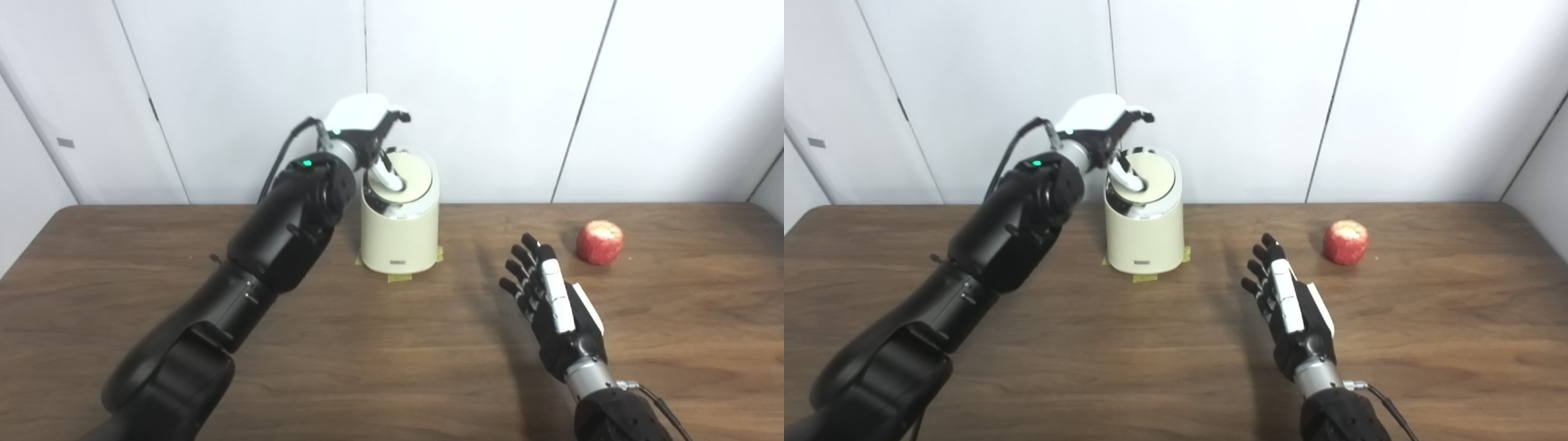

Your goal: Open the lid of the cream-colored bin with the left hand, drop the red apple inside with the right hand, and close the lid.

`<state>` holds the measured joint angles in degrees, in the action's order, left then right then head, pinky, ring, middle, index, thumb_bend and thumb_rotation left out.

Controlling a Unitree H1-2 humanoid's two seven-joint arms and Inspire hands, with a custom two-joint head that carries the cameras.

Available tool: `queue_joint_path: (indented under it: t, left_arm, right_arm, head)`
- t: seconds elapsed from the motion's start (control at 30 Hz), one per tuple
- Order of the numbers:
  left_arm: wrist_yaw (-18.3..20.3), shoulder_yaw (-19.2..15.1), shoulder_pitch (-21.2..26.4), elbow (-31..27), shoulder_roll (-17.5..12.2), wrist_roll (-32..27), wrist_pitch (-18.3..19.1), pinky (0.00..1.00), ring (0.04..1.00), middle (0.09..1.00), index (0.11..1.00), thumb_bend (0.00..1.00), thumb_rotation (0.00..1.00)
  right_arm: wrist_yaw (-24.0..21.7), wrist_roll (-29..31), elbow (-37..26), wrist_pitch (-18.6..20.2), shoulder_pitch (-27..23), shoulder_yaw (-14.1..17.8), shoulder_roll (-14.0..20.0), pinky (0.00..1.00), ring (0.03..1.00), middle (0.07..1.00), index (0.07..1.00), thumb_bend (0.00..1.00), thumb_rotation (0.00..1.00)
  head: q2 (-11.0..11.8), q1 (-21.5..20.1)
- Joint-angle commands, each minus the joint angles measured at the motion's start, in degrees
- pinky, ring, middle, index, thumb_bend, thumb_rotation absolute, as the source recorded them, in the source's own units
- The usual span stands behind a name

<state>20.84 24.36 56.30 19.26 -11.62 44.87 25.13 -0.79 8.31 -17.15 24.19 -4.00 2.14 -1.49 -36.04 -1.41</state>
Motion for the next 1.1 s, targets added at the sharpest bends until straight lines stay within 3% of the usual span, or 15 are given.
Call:
queue_joint_path:
  t: [0.0,0.1,0.23,0.37,0.5,0.57,0.6,0.7,0.77,0.8,0.87,0.93,0.97,1.07]
  left_arm:
    - [0.9,-4.8,3.3,-3.7,0.2,0.1,1.7,0.76,0.824,0.852,0.833,0.90,0.00]
    - [4.0,-12.8,2.5,-7.4,2.6,-0.2,1.8,0.66,0.771,0.819,0.820,0.82,0.00]
    - [5.0,-23.7,0.3,-13.9,7.4,0.1,1.8,0.65,0.765,0.803,0.785,0.68,0.05]
    - [4.7,-29.5,-1.8,-20.3,10.6,-0.7,1.8,0.65,0.747,0.755,0.736,0.57,0.07]
    - [7.1,-33.3,-5.9,-26.9,12.6,-1.3,1.8,0.72,0.796,0.784,0.724,0.50,0.13]
    - [9.7,-35.1,-8.1,-29.9,13.2,-1.1,1.8,0.78,0.837,0.827,0.748,0.46,0.21]
    - [11.0,-36.8,-9.5,-31.1,13.5,-3.0,1.8,0.76,0.816,0.815,0.752,0.44,0.22]
    - [14.2,-41.0,-13.0,-32.8,13.0,-8.9,1.8,0.71,0.768,0.791,0.784,0.43,0.37]
    - [16.3,-43.7,-15.0,-33.4,13.0,-11.1,1.8,0.74,0.790,0.811,0.813,0.44,0.49]
    - [17.0,-45.4,-16.9,-33.9,12.9,-13.5,1.8,0.75,0.797,0.817,0.821,0.45,0.51]
    - [17.4,-47.2,-20.4,-34.7,12.5,-17.4,1.8,0.78,0.819,0.835,0.850,0.43,0.57]
    - [16.2,-48.3,-24.4,-35.5,12.4,-20.8,1.8,0.79,0.832,0.847,0.868,0.41,0.62]
    - [15.4,-48.6,-26.0,-35.7,12.5,-22.1,1.8,0.80,0.836,0.853,0.874,0.41,0.70]
    - [12.5,-48.7,-30.4,-36.0,12.5,-25.9,1.8,0.82,0.848,0.864,0.886,0.39,0.78]
  right_arm:
    - [-0.1,0.3,-1.8,-1.0,-2.0,0.0,0.0,0.91,0.958,0.970,0.973,0.48,0.91]
    - [-0.3,0.6,-1.7,-1.0,-2.0,0.1,0.2,0.91,0.962,0.975,0.975,0.49,0.91]
    - [-0.4,0.5,-1.5,-1.3,-2.0,0.1,0.4,0.90,0.957,0.974,0.971,0.48,0.91]
    - [-0.2,0.0,-1.3,-1.6,-2.1,0.2,0.7,0.90,0.951,0.967,0.964,0.50,0.91]
    - [0.0,0.5,-1.0,-1.7,-2.6,1.2,0.9,0.91,0.958,0.976,0.964,0.50,0.89]
    - [0.2,0.2,-0.6,-2.4,-2.9,1.7,1.2,0.90,0.956,0.973,0.958,0.51,0.81]
    - [0.5,-0.7,-0.6,-2.6,-3.1,1.8,1.7,0.89,0.947,0.969,0.954,0.53,0.76]
    - [1.3,-5.1,-0.6,-3.3,-3.6,1.3,4.2,0.78,0.889,0.938,0.943,0.55,0.41]
    - [1.4,-7.7,-0.5,-3.8,-3.9,0.8,6.0,0.74,0.870,0.926,0.936,0.61,0.31]
    - [1.8,-10.0,-0.2,-4.4,-4.3,0.4,7.6,0.73,0.867,0.923,0.935,0.63,0.29]
    - [2.2,-13.0,0.8,-5.9,-4.9,0.2,10.0,0.81,0.873,0.915,0.926,0.65,0.28]
    - [2.4,-13.7,2.6,-7.6,-5.7,1.2,11.7,0.86,0.881,0.913,0.927,0.67,0.26]
    - [2.5,-13.6,3.4,-8.2,-6.1,1.8,12.2,0.90,0.888,0.911,0.922,0.71,0.22]
    - [3.5,-14.2,4.6,-9.0,-7.4,3.2,13.3,0.86,0.880,0.901,0.909,0.75,0.13]
  head:
    - [-0.1,0.0]
    - [0.0,-0.1]
    - [0.0,0.0]
    - [0.1,-0.4]
    - [0.0,-0.8]
    - [0.1,-0.9]
    - [0.3,-1.1]
    - [0.5,-2.4]
    - [0.4,-3.0]
    - [0.3,-4.5]
    - [0.5,-6.0]
    - [0.6,-8.0]
    - [0.6,-8.0]
    - [0.7,-10.6]
